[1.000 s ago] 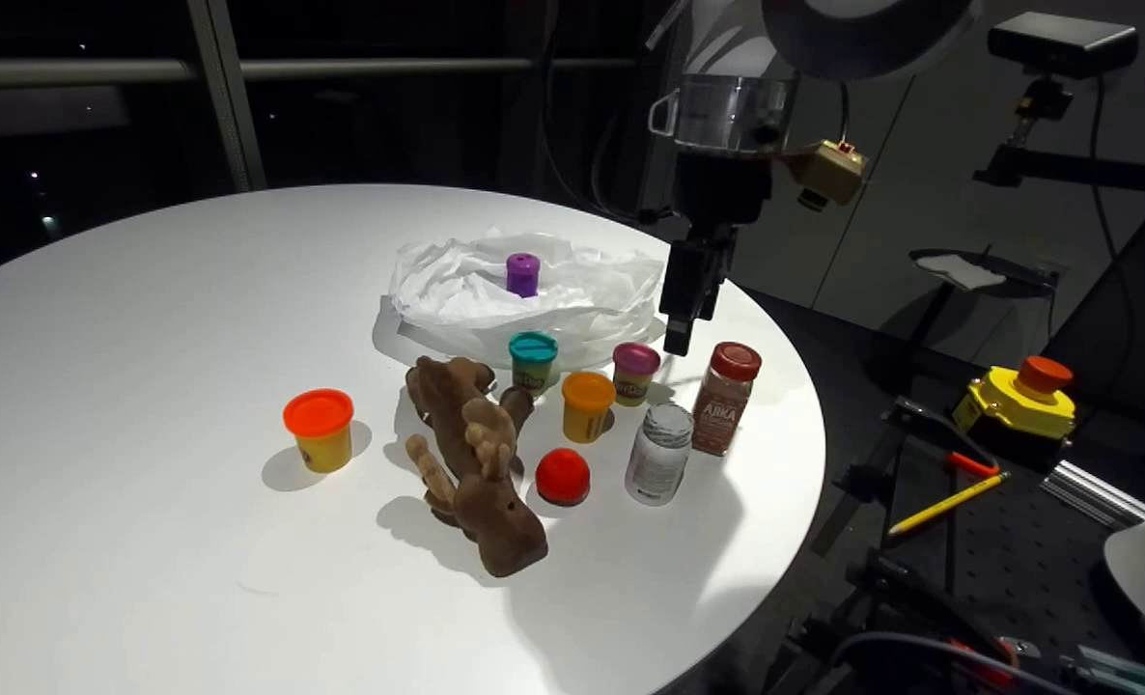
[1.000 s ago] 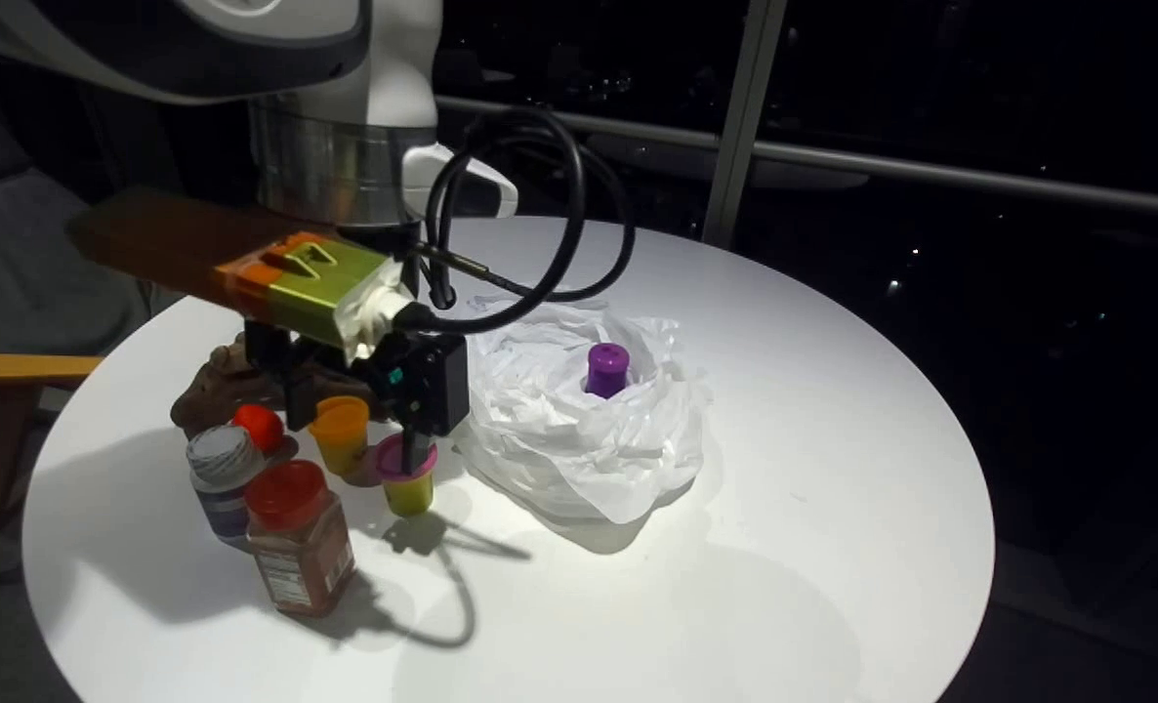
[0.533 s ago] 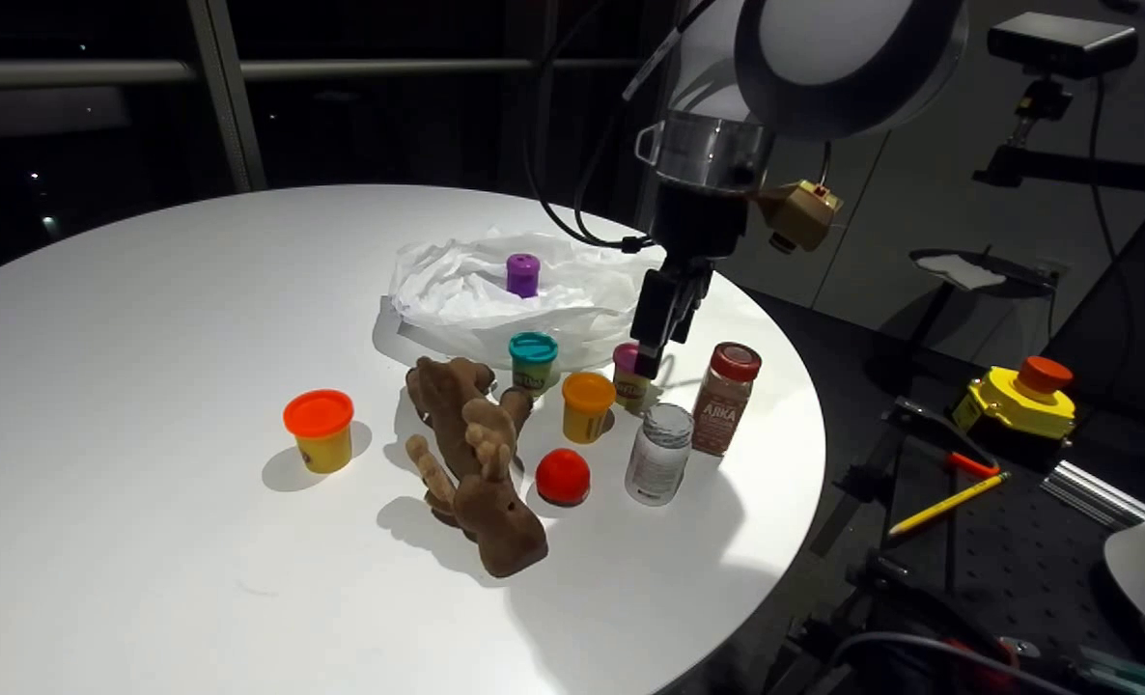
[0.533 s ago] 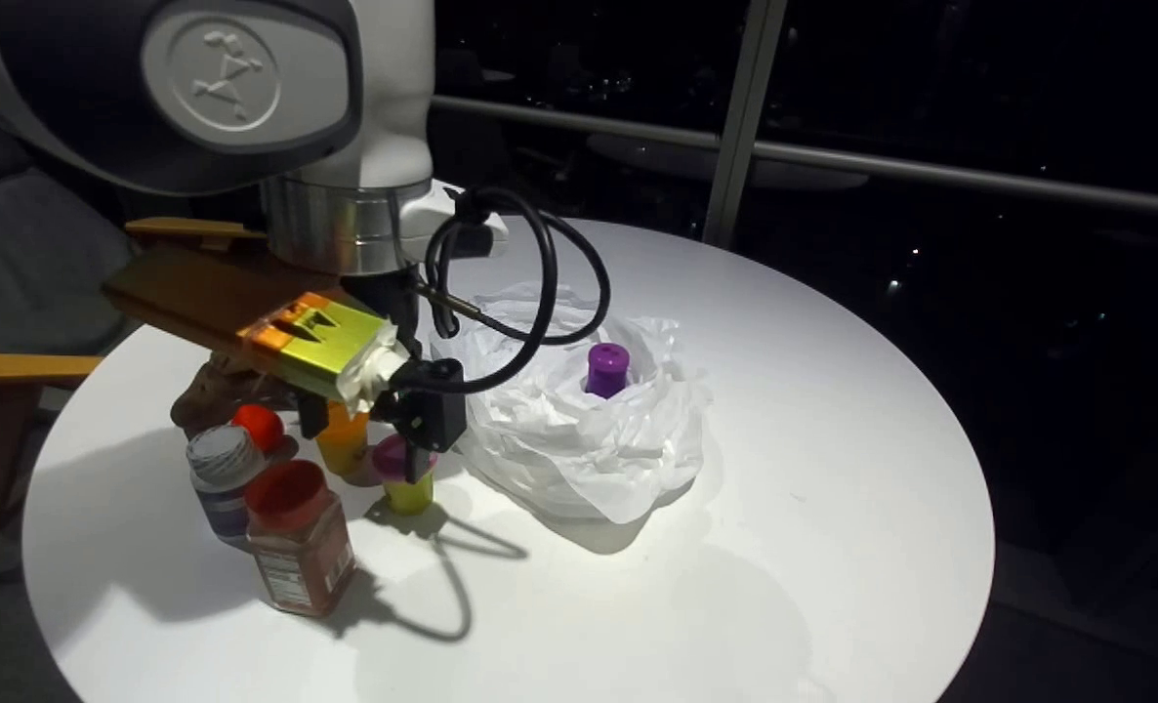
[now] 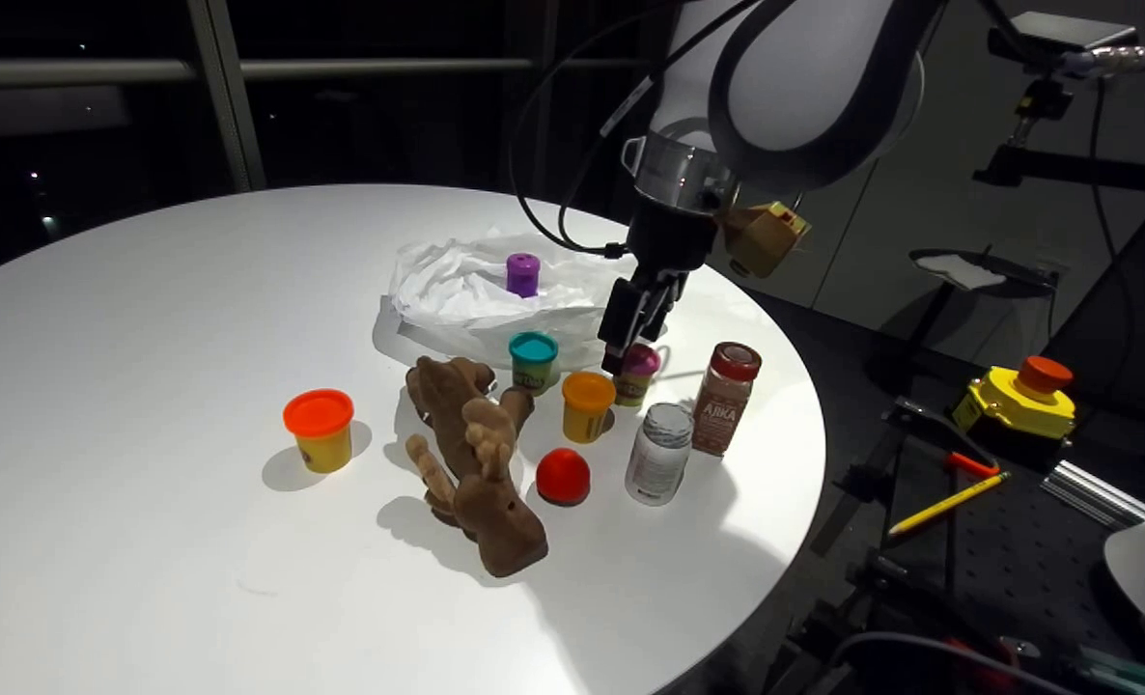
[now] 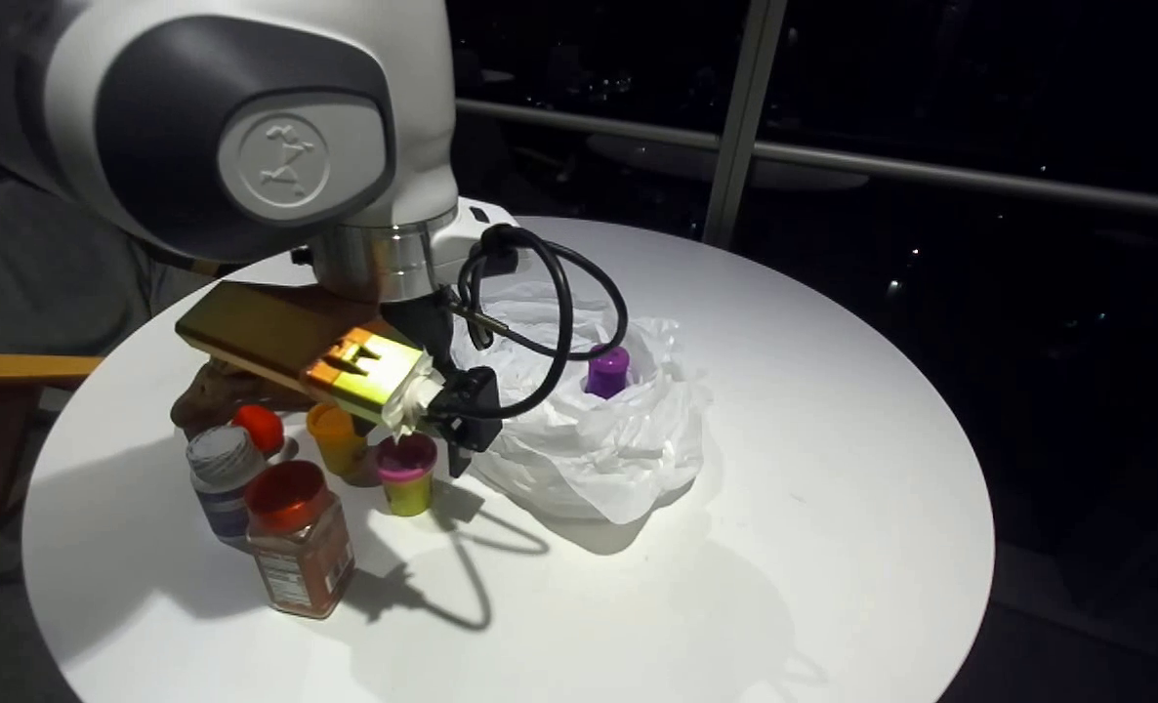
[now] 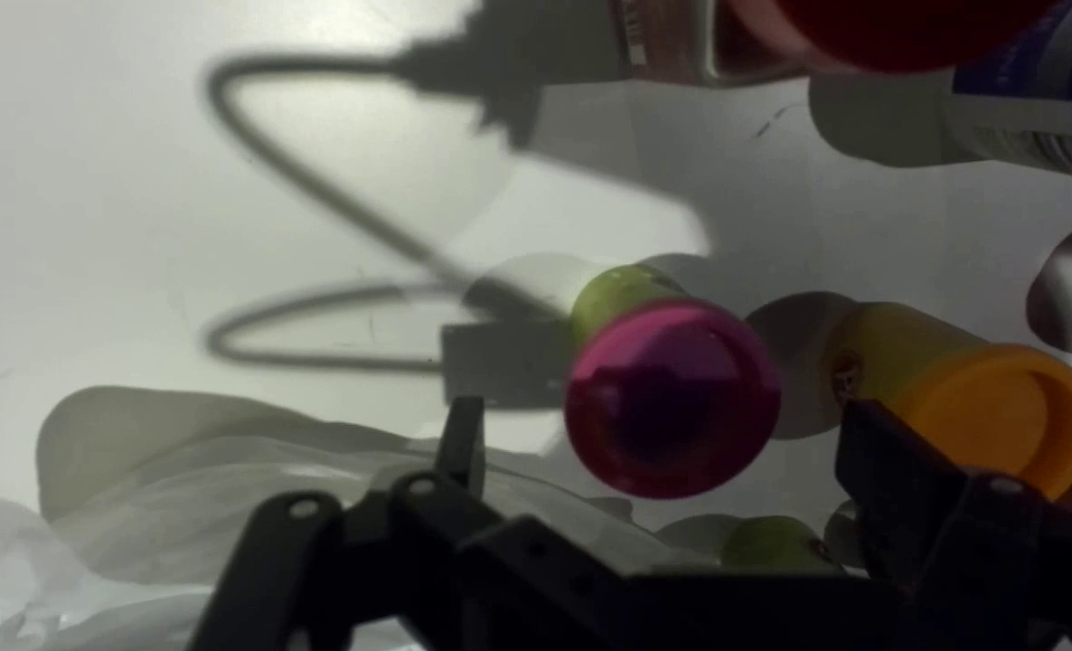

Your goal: Put all the contents on the table into the plastic bag.

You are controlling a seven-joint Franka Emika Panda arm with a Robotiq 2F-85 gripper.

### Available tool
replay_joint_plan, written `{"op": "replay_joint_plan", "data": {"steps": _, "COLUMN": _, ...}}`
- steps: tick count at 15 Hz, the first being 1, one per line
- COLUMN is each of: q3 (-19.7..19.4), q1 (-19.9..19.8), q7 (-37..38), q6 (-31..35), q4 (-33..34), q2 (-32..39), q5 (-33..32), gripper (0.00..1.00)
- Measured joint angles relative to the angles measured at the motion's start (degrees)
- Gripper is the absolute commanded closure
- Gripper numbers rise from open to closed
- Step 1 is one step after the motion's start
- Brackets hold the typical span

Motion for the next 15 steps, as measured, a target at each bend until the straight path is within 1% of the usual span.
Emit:
{"op": "replay_joint_plan", "data": {"steps": 2, "q3": -0.95, "q1": 0.13, "q7": 1.68, "q6": 0.03, "q4": -0.01, "q2": 0.52, "q5": -2.35, "gripper": 0.00}}
{"op": "replay_joint_plan", "data": {"steps": 3, "q3": -1.30, "q1": 0.14, "q7": 2.12, "q6": -0.07, "q4": -0.05, "q2": 0.73, "q5": -3.14, "gripper": 0.25}}
{"op": "replay_joint_plan", "data": {"steps": 4, "q3": -1.57, "q1": 0.14, "q7": 2.39, "q6": -0.09, "q4": -0.12, "q2": 0.91, "q5": -3.72, "gripper": 0.27}}
{"op": "replay_joint_plan", "data": {"steps": 5, "q3": -1.67, "q1": 0.11, "q7": 2.48, "q6": -0.08, "q4": -0.13, "q2": 1.09, "q5": -3.93, "gripper": 0.34}}
{"op": "replay_joint_plan", "data": {"steps": 6, "q3": -1.68, "q1": 0.10, "q7": 2.49, "q6": -0.05, "q4": -0.12, "q2": 1.23, "q5": -3.93, "gripper": 0.44}}
{"op": "replay_joint_plan", "data": {"steps": 9, "q3": -1.41, "q1": 0.02, "q7": 2.49, "q6": 0.08, "q4": -0.11, "q2": 1.34, "q5": -3.93, "gripper": 0.66}}
{"op": "replay_joint_plan", "data": {"steps": 10, "q3": -1.37, "q1": 0.02, "q7": 2.49, "q6": 0.08, "q4": -0.11, "q2": 1.33, "q5": -3.93, "gripper": 0.72}}
{"op": "replay_joint_plan", "data": {"steps": 13, "q3": -1.88, "q1": 0.25, "q7": 3.89, "q6": -1.28, "q4": -0.27, "q2": 0.16, "q5": -4.32, "gripper": 0.72}}
{"op": "replay_joint_plan", "data": {"steps": 15, "q3": -3.88, "q1": 1.74, "q7": 7.37, "q6": -4.52, "q4": -0.63, "q2": -3.47, "q5": -6.99, "gripper": 0.72}}
